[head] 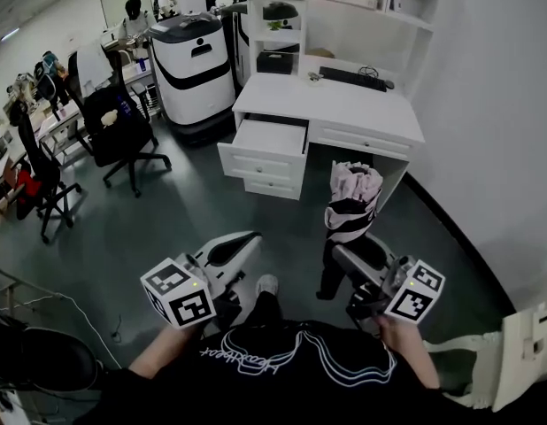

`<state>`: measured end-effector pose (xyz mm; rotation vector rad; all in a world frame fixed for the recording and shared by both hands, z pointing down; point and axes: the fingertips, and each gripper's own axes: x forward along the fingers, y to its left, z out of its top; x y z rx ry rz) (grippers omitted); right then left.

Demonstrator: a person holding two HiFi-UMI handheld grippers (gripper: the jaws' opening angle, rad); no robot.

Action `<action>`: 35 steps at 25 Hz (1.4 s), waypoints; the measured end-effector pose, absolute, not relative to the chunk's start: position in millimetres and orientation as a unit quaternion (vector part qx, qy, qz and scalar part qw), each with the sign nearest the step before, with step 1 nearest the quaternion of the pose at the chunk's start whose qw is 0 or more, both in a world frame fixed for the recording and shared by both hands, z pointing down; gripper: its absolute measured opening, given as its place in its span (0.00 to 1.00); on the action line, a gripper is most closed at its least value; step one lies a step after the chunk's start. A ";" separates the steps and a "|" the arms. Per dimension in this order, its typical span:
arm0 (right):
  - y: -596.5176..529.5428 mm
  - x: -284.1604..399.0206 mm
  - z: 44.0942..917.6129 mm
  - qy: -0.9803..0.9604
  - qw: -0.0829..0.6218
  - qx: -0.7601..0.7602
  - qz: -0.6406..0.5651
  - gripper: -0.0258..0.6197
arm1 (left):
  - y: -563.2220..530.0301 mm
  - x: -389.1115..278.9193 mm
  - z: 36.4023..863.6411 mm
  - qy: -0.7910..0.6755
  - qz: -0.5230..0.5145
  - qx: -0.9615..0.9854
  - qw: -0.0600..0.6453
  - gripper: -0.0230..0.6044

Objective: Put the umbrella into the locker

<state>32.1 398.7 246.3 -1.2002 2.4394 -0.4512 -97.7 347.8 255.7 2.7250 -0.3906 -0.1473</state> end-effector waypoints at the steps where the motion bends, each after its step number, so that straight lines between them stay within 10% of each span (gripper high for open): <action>1: 395.7 32.5 247.0 0.869 0.192 -0.427 -0.161 0.38 | 344.9 -96.6 256.6 -0.139 -0.052 0.970 0.193 0.05; 35: 57.5 102.1 307.1 0.839 0.159 -0.454 -0.255 0.38 | -0.1 -7.0 324.7 -0.117 0.005 0.949 0.292 0.05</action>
